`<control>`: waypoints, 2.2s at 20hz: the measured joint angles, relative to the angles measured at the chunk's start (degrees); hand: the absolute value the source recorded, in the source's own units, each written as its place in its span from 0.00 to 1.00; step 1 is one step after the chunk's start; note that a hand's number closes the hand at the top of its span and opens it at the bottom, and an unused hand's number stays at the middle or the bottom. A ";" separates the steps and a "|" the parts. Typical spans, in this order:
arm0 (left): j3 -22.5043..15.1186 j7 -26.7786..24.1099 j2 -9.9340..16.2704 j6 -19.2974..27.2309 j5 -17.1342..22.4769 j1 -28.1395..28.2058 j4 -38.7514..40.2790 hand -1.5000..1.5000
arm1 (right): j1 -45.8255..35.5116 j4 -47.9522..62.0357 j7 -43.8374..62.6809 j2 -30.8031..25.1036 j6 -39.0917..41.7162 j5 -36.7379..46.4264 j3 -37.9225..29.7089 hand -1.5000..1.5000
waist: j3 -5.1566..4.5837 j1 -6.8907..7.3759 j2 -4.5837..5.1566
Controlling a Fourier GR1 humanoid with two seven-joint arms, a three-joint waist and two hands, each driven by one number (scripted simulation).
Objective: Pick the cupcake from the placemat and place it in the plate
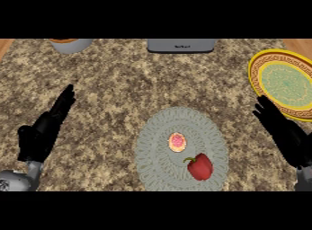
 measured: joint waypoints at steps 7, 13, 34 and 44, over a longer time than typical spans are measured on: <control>0.88 3.56 -4.46 1.72 3.65 4.45 4.22 0.50 | -3.66 -7.53 -2.93 -3.80 -13.82 11.17 -5.42 1.00 | -0.13 -0.26 0.94; 0.73 4.99 -8.54 1.81 7.04 6.60 5.79 0.50 | 0.27 -12.07 -3.16 0.13 -35.70 25.61 -7.70 0.00 | 0.31 -1.24 0.90; 0.51 4.79 -12.41 0.25 6.09 6.08 6.96 0.50 | 11.20 -40.92 41.51 2.02 -20.42 66.09 18.53 0.00 | 0.58 1.56 1.35; 1.92 4.33 -13.16 -1.53 5.04 6.00 8.07 0.50 | -5.58 -29.73 55.75 15.50 -8.49 76.64 25.03 0.00 | 0.81 1.51 1.29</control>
